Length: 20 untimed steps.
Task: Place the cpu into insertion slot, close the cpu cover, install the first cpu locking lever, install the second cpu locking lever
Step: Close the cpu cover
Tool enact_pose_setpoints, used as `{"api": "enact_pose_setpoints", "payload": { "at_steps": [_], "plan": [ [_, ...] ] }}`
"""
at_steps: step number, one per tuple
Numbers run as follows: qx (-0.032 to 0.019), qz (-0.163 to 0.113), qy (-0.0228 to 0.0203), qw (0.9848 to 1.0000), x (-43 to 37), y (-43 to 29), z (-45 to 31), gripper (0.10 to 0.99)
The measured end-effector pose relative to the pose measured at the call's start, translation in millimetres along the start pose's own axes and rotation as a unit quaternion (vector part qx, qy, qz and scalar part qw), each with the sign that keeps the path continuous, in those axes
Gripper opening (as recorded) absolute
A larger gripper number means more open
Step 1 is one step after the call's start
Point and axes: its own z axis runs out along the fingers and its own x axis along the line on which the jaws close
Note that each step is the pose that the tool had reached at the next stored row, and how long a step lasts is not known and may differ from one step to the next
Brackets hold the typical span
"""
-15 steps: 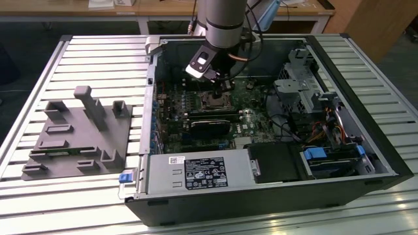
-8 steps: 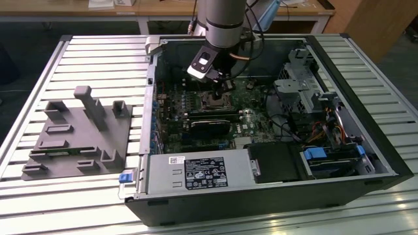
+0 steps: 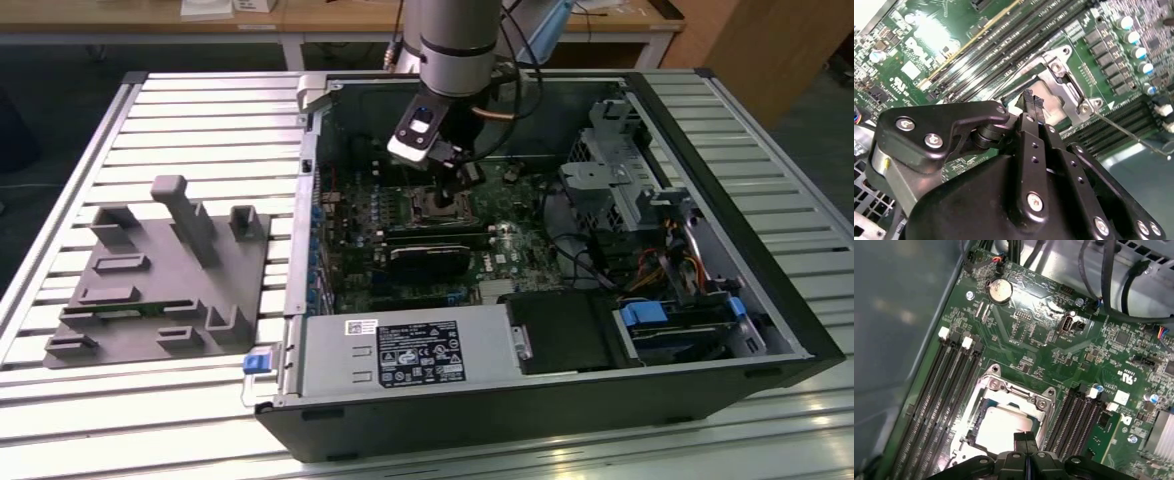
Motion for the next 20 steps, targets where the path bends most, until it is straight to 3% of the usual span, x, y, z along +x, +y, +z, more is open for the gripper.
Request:
{"api": "enact_pose_setpoints", "payload": {
  "at_steps": [6, 11, 15, 20],
  "plan": [
    [0.0025, -0.036, -0.0125, 0.9993, 0.0, 0.0, 0.0, 0.106],
    [0.0015, -0.075, -0.0174, 0.997, 0.0, 0.0, 0.0, 0.106],
    [-0.001, -0.111, -0.0188, 0.9937, 0.0, 0.0, 0.2, 0.106],
    [-0.0045, -0.156, -0.0198, 0.9876, 0.0, 0.0, 0.4, 0.106]
  ]
}}
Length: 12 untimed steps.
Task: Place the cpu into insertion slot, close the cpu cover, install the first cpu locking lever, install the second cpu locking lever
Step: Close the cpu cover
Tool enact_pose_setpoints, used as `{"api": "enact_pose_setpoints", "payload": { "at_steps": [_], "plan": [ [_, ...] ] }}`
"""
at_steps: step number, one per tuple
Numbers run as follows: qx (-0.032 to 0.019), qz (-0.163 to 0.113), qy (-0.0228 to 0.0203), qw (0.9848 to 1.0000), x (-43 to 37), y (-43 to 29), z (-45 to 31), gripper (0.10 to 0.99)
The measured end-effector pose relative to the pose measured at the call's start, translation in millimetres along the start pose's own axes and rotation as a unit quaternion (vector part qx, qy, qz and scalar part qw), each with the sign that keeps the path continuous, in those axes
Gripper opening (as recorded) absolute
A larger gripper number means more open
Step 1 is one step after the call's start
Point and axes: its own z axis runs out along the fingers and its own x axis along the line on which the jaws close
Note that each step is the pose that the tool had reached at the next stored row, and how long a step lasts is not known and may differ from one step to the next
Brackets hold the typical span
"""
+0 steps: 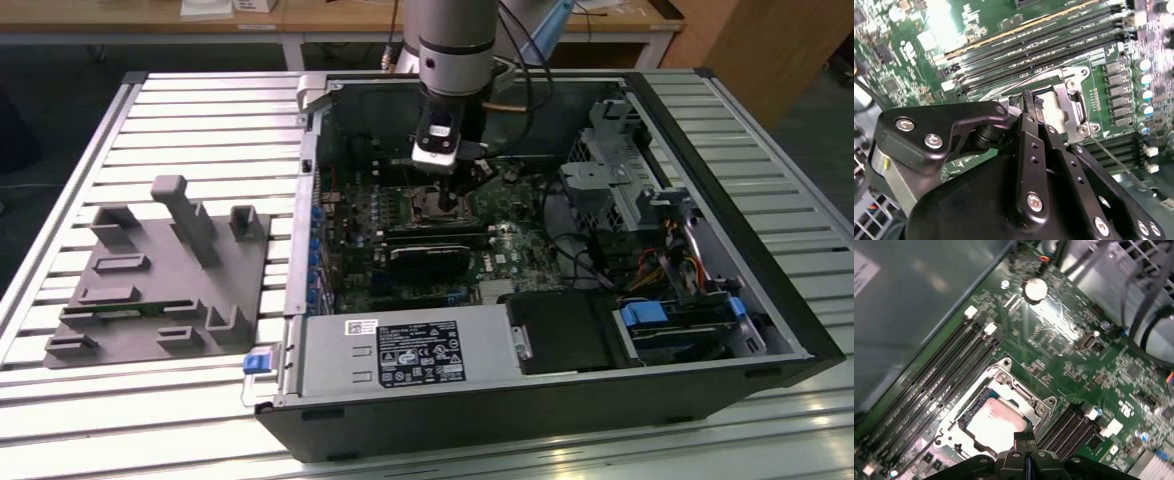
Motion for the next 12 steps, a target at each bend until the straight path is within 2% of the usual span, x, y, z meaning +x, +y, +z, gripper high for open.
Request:
{"api": "enact_pose_setpoints", "payload": {
  "at_steps": [5, 12],
  "plan": [
    [-0.005, -0.045, -0.0004, 0.999, 0.0, 0.0, 0.3, 0.106],
    [-0.0135, -0.1, 0.0015, 0.9949, 0.2, 0.0, 1.3, 0.106]
  ]
}}
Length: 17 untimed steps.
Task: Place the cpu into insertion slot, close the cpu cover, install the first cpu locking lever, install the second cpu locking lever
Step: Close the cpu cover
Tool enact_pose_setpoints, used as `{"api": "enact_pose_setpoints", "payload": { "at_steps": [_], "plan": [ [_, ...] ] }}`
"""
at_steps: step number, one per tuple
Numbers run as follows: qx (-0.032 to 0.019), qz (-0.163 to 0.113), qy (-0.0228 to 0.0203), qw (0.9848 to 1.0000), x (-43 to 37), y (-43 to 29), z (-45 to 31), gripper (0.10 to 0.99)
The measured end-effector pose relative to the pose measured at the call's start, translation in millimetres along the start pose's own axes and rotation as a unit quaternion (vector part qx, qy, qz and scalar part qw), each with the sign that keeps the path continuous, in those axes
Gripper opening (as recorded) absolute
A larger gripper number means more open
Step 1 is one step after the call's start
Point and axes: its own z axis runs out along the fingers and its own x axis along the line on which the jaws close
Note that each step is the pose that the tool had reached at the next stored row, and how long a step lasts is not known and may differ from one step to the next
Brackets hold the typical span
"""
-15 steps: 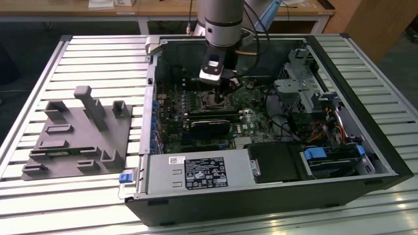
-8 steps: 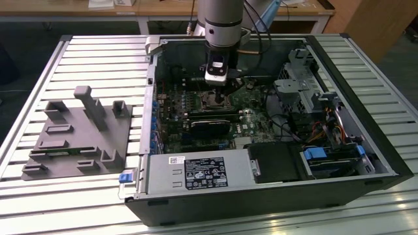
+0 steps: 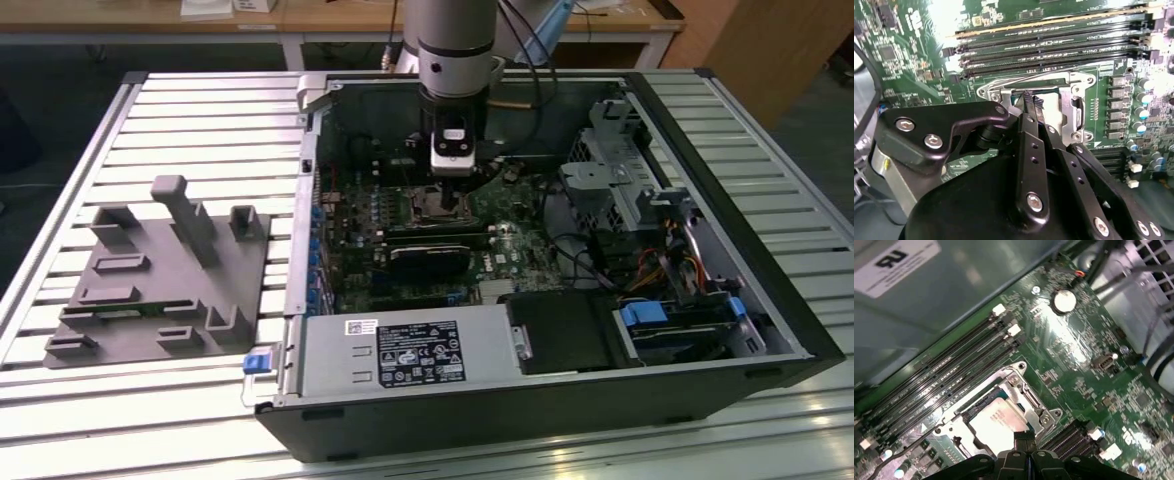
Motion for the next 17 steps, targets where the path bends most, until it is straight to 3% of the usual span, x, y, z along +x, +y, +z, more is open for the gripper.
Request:
{"api": "enact_pose_setpoints", "payload": {
  "at_steps": [3, 10, 12, 17],
  "plan": [
    [-0.0031, -0.013, 0.0012, 0.9999, 0.6, -0.4, 0.5, 0.106],
    [-0.0043, -0.017, 0.0019, 0.9998, 11.0, -8.6, 1.0, 0.106],
    [-0.0081, -0.025, 0.0042, 0.9996, 11.3, -8.9, 1.8, 0.106],
    [-0.0134, -0.068, 0.0049, 0.9976, 11.5, -8.8, 3.0, 0.106]
  ]
}}
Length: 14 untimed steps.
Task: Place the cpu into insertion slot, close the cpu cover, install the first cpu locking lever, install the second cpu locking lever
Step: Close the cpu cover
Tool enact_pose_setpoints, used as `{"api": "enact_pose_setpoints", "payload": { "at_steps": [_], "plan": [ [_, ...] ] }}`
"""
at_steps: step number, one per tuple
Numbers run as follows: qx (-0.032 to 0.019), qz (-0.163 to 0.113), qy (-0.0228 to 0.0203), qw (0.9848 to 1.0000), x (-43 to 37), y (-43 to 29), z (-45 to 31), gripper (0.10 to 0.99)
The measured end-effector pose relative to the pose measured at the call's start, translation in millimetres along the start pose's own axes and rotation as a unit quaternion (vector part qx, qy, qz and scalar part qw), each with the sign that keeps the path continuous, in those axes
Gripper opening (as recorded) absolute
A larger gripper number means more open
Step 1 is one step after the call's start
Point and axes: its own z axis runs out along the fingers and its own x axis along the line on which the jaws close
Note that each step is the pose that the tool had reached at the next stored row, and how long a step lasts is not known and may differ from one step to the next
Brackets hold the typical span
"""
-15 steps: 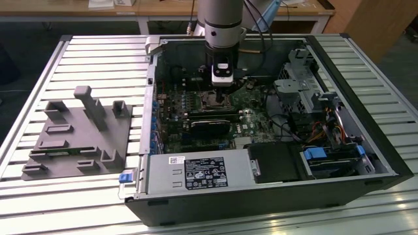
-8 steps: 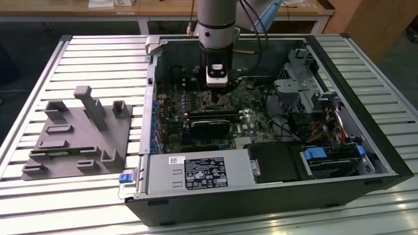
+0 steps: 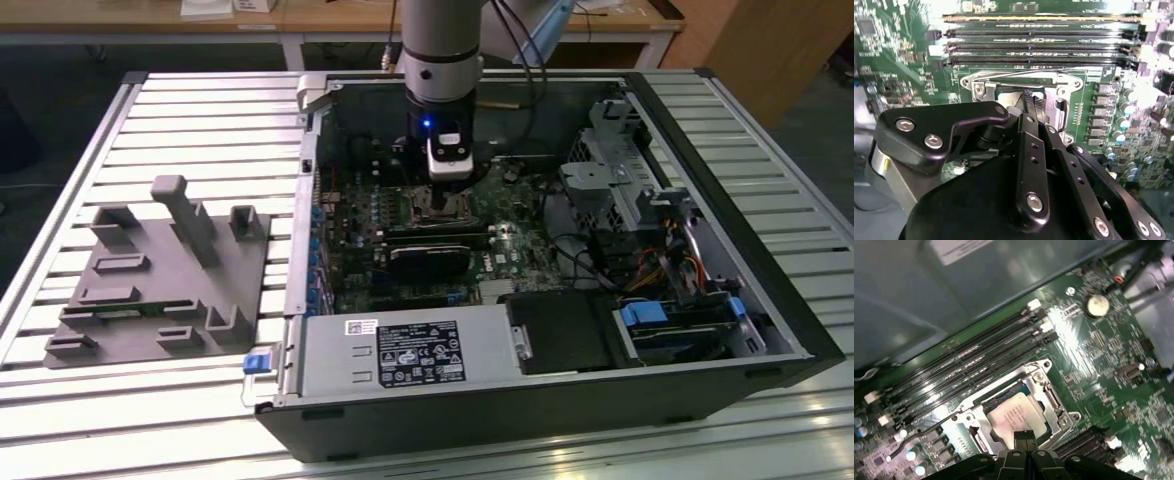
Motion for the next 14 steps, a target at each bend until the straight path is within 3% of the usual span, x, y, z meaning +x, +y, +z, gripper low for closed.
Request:
{"api": "enact_pose_setpoints", "payload": {
  "at_steps": [4, 7, 14],
  "plan": [
    [-0.0029, -0.036, -0.0001, 0.9993, 0.1, 0.0, 0.8, 0.106],
    [-0.005, -0.063, -0.0002, 0.998, 0.1, 0.0, 1.3, 0.106],
    [-0.0101, -0.126, -0.0002, 0.992, 0.2, 0.0, 2.3, 0.106]
  ]
}}
